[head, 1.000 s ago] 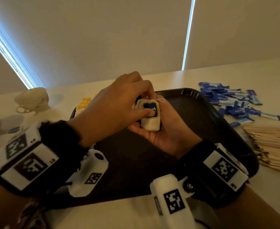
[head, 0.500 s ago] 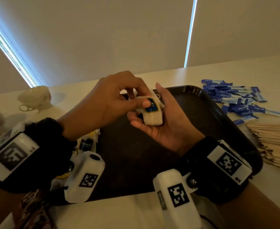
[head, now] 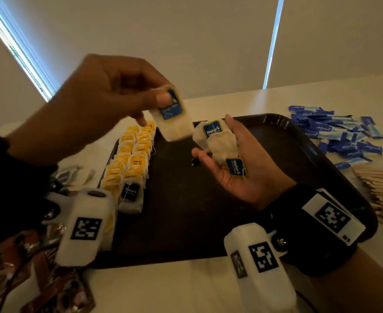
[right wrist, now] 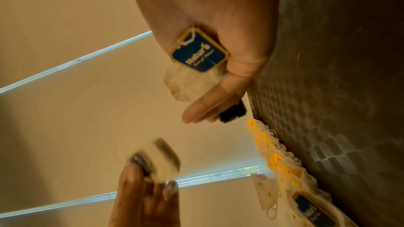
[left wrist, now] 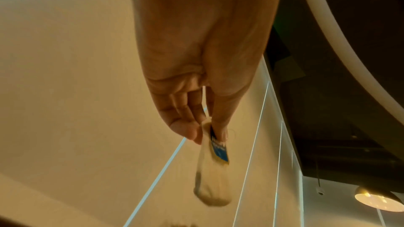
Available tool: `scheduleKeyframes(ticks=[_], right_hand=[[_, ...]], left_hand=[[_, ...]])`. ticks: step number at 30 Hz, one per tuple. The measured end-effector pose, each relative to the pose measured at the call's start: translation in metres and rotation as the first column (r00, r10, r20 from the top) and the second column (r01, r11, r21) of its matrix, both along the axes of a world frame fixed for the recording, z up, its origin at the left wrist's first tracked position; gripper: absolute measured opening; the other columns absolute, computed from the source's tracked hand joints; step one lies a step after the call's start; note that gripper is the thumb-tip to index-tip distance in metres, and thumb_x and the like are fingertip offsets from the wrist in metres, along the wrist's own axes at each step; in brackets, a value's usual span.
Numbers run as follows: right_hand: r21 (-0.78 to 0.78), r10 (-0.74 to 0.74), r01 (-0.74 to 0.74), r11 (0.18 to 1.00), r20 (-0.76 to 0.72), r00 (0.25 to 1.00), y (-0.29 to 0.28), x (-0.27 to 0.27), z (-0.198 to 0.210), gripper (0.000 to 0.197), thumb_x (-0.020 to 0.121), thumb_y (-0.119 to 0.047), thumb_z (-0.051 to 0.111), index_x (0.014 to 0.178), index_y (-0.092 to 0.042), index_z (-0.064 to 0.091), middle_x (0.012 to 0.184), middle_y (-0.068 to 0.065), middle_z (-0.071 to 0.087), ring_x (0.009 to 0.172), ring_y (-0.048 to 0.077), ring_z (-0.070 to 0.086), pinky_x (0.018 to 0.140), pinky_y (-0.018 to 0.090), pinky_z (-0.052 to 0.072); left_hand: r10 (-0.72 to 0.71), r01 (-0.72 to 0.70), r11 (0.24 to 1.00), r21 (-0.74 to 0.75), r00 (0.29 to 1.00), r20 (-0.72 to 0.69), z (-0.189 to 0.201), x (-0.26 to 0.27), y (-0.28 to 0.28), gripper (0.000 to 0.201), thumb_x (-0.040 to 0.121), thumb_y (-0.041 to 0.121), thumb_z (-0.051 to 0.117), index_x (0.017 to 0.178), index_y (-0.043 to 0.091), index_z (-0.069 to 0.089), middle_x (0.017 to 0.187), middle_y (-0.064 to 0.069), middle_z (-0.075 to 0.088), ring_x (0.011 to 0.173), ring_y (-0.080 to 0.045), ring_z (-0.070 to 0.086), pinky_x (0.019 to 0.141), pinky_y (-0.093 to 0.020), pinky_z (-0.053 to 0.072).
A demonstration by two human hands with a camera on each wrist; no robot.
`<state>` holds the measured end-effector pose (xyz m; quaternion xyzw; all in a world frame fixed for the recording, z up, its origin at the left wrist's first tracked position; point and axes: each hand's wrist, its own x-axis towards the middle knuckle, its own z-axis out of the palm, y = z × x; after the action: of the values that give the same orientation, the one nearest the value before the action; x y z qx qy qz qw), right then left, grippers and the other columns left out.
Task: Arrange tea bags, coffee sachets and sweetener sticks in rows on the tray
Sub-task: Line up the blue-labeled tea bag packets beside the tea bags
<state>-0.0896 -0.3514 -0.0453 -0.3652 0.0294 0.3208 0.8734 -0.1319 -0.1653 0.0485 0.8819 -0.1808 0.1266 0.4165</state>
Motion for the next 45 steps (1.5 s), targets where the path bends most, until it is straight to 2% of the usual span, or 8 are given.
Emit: scheduleKeyframes(ticks=[3,6,11,20,25,32,39,45], right_hand=[[-0.043,0.003,-0.005,0.999,-0.05,0.999,-0.002,0.002,-0.005,0.054,0.091,-0.05,0.049,0.124,-0.009,0.055,0.083,0.015,0.063,0.048,0.013,0.062,0.038,0.018,0.048],[-0.074,-0.017,0.014,0.997,-0.039,0.999,-0.002,0.004,-0.007,0.05,0.091,-0.05,0.048,0.119,-0.009,0.058,0.078,0.014,0.065,0.048,0.011,0.061,0.038,0.017,0.047],[-0.071,-0.042,0.04,0.997,-0.023,0.999,-0.004,0.004,-0.003,0.048,0.092,-0.049,0.046,0.111,-0.007,0.06,0.07,0.013,0.067,0.047,0.011,0.062,0.038,0.016,0.047],[-0.071,-0.051,0.05,0.996,-0.008,0.999,-0.003,0.002,-0.001,0.053,0.094,-0.049,0.043,0.126,-0.008,0.054,0.087,0.013,0.062,0.049,0.012,0.064,0.04,0.017,0.049],[-0.073,-0.058,0.057,0.996,-0.015,0.998,-0.002,0.001,0.0,0.051,0.094,-0.048,0.043,0.122,-0.009,0.056,0.088,0.013,0.063,0.048,0.012,0.064,0.04,0.018,0.049],[-0.052,-0.08,0.079,0.995,-0.009,0.997,0.0,-0.004,0.002,0.036,0.093,-0.044,0.048,0.097,-0.011,0.063,0.073,0.015,0.072,0.058,0.019,0.069,0.048,0.025,0.056],[-0.038,-0.02,0.021,0.999,0.007,1.0,0.003,-0.006,0.001,0.04,0.094,-0.045,0.045,0.098,-0.01,0.064,0.09,0.015,0.069,0.065,0.021,0.07,0.059,0.029,0.059],[0.063,0.051,-0.052,0.997,0.015,0.999,0.005,-0.009,0.004,0.042,0.096,-0.047,0.041,0.104,-0.012,0.064,0.087,0.007,0.07,0.071,0.016,0.067,0.06,0.029,0.059]], left_hand=[[0.039,-0.031,0.995,0.094,0.995,-0.088,0.005,-0.015,0.028,0.01,0.067,0.035,0.071,0.077,0.031,0.072,0.073,0.006,0.071,0.056,-0.005,0.062,0.052,-0.017,0.051],[0.085,-0.004,0.961,0.276,0.956,-0.281,-0.009,-0.029,0.052,0.023,0.064,0.05,0.075,0.075,0.031,0.071,0.071,0.003,0.07,0.06,-0.009,0.064,0.052,-0.017,0.05],[0.105,0.016,0.962,0.271,0.898,-0.426,-0.041,-0.04,0.06,0.004,0.07,0.019,0.074,0.073,0.019,0.071,0.071,0.003,0.071,0.065,-0.006,0.064,0.059,-0.009,0.045],[0.114,0.129,0.908,0.398,0.839,-0.533,-0.061,-0.022,0.056,0.006,0.079,0.017,0.073,0.082,0.02,0.069,0.064,0.023,0.065,0.063,0.007,0.06,0.062,-0.006,0.042],[0.254,0.055,0.754,0.654,0.895,-0.367,-0.075,-0.016,0.067,0.015,0.078,0.036,0.073,0.078,0.045,0.061,0.08,0.022,0.063,0.073,0.004,0.055,0.064,-0.016,0.04],[0.248,0.02,0.656,0.754,0.939,-0.24,-0.083,-0.016,0.064,0.021,0.08,0.04,0.068,0.08,0.049,0.049,0.087,0.026,0.053,0.076,0.005,0.05,0.063,-0.017,0.038],[0.09,-0.088,0.925,0.37,0.996,0.014,-0.03,-0.016,0.017,0.024,0.072,0.053,0.069,0.089,0.036,0.063,0.083,0.018,0.062,0.067,-0.006,0.055,0.055,-0.008,0.041],[-0.016,-0.045,0.906,0.421,0.99,0.14,-0.033,0.01,-0.041,0.023,0.077,0.042,0.07,0.094,0.027,0.066,0.074,0.014,0.056,0.066,0.009,0.049,0.058,-0.012,0.037]])
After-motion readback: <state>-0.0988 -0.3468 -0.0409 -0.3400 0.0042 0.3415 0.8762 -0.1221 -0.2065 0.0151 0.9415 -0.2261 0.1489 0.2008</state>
